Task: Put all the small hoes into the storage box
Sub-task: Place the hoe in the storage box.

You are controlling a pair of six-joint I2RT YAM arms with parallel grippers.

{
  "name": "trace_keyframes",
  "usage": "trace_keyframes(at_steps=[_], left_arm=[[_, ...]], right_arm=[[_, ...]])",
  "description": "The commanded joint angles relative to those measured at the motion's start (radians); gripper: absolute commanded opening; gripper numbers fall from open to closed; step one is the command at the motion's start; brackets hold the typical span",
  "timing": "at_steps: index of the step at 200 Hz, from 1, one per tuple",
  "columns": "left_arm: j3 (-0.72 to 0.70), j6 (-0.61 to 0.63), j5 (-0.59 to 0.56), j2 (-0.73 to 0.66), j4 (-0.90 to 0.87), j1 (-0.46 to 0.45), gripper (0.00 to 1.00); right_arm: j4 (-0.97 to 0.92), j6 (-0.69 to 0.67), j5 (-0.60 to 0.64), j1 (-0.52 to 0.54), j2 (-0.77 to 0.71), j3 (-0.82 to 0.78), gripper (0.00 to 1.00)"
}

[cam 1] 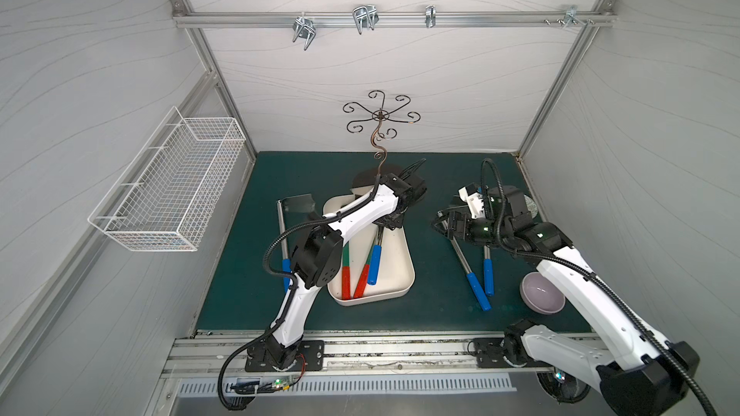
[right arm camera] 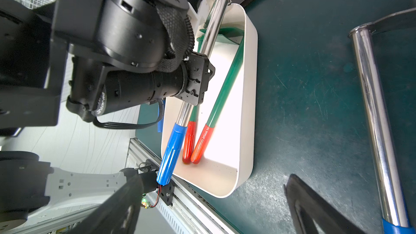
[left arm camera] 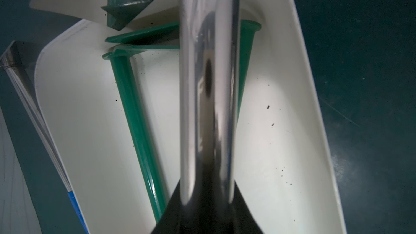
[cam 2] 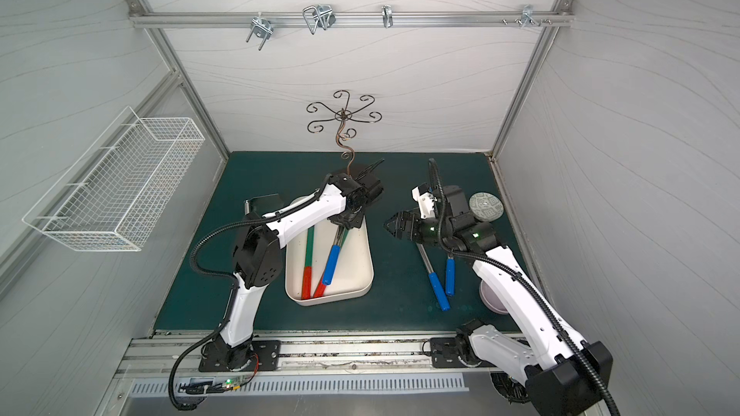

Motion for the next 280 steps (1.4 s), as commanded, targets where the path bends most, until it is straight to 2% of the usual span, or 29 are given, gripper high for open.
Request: trace_keyframes(at_steps=[1, 151, 163, 211, 280], left_arm=[[-0.011, -0.001, -0.009, 0.026, 0.010, 0.006, 0.00], [-0.037, -0.002, 0.043, 0.133, 0.023, 0.005, 0.00], [-0.044, -0.003, 0.047, 0.135, 0.028, 0.005, 0.04], [-0.061, -0.007, 0.053, 0.154, 0.040, 0.005, 0.09], [-0.080, -0.007, 0.053, 0.156, 0.047, 0.005, 0.35]], right_arm=[[0.009, -0.016, 0.006, 0.006, -0.003, -0.007, 0.99], [0.014, -0.008, 0.005, 0.009, 0.015, -0.008, 0.99], [0.015, -0.007, 0.006, 0.010, 0.017, -0.009, 0.99], [0.017, -0.005, 0.006, 0.012, 0.025, -0.004, 0.99], [0.019, -0.006, 0.008, 0.013, 0.027, -0.004, 0.99]])
